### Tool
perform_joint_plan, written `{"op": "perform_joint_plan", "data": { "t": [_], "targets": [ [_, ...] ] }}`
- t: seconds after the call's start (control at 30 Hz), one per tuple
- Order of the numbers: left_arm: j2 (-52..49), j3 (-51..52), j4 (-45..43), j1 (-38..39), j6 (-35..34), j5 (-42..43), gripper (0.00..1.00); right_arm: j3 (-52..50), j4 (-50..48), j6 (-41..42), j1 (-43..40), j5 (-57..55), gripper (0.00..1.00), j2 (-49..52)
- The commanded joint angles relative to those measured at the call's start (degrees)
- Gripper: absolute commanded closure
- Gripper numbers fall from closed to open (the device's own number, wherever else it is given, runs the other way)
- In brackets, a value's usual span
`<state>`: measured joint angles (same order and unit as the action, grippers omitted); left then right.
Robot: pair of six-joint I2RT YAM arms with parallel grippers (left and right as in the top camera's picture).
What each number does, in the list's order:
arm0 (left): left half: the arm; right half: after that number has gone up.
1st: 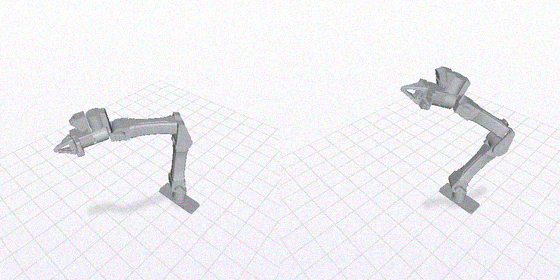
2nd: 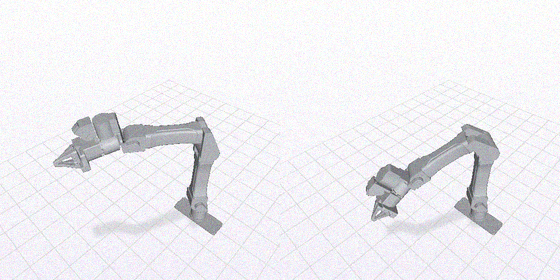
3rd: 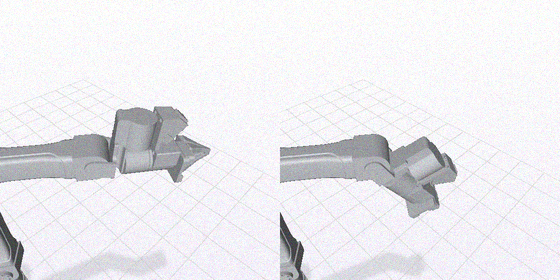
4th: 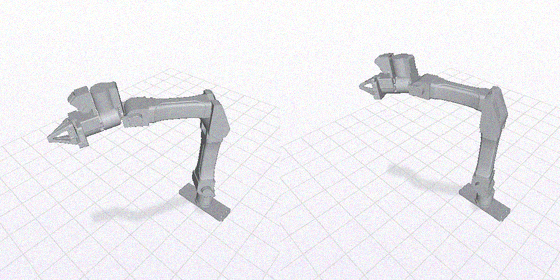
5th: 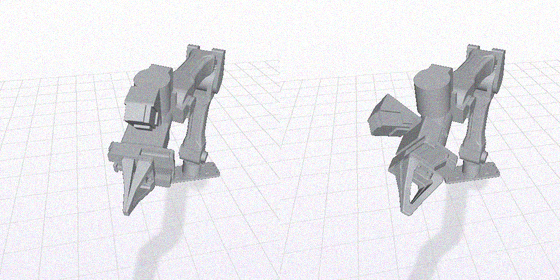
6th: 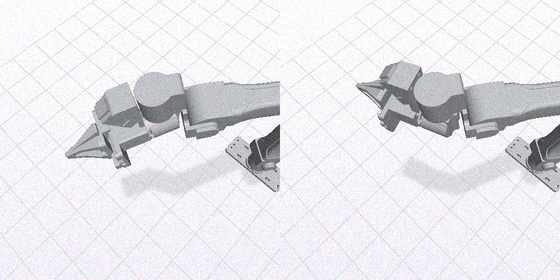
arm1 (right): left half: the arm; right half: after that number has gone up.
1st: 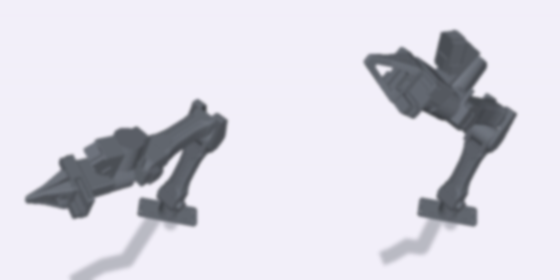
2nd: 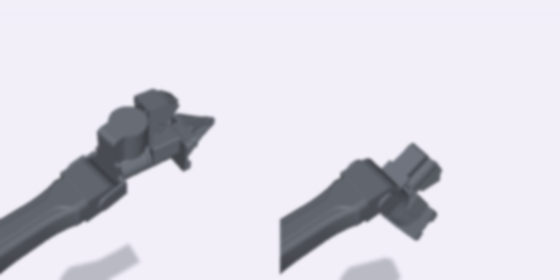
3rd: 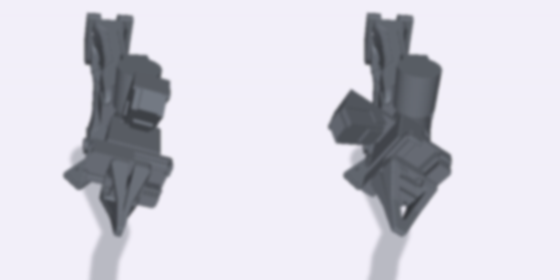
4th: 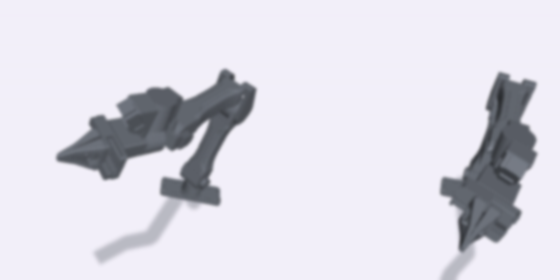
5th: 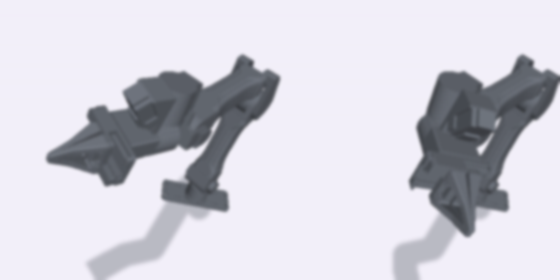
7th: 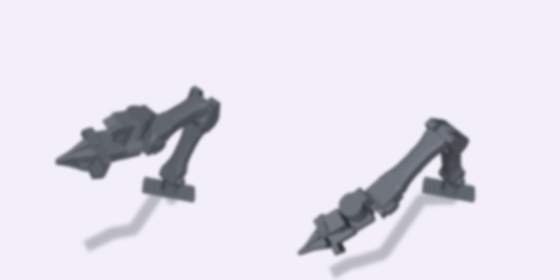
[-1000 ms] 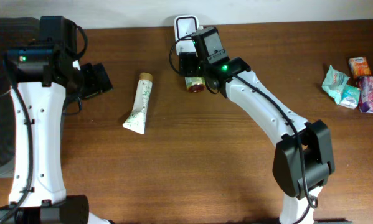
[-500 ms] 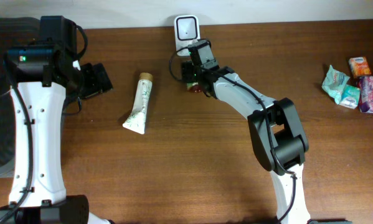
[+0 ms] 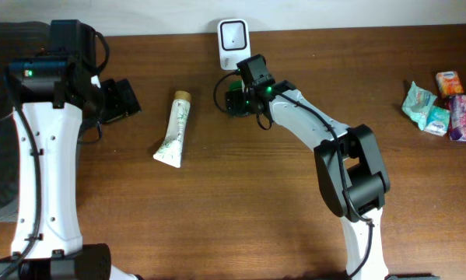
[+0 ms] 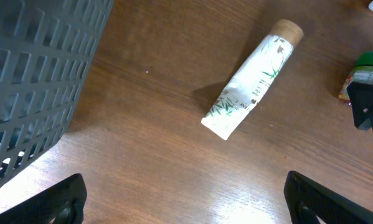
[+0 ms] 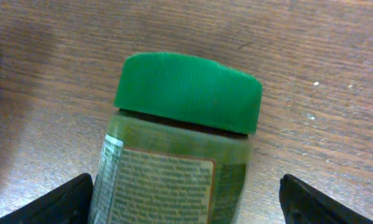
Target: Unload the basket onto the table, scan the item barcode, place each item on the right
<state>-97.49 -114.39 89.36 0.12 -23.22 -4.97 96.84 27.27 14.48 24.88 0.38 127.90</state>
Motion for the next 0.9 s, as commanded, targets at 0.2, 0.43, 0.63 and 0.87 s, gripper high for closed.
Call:
{"op": "perform_joint_plan", "data": {
  "t": [0.2,0.43,0.63,0.87],
  "targets": [
    [1.03,-0.04,0.07,-0.42,-0.31,-0.46,0.01,0.02,-3.41,-0.96,-0.22,1.38,0.48,-1.51],
    [1.03,-0.04,0.07,-0.42,-0.31,-0.46,0.01,0.37,10.56,-0.96,-0.17,1.36,0.46,-7.58],
    [1.03,-0.04,0.07,-0.42,-0.31,-0.46,0.01,4.61,13.49,-0.70,-0.24,1.36,0.08,-10.23],
    [1.03,-0.04,0.07,-0.42,-0.31,-0.46,0.01,29.00,35.17,-0.55,-8.44,6.43,0.01,-10.34]
  ]
}}
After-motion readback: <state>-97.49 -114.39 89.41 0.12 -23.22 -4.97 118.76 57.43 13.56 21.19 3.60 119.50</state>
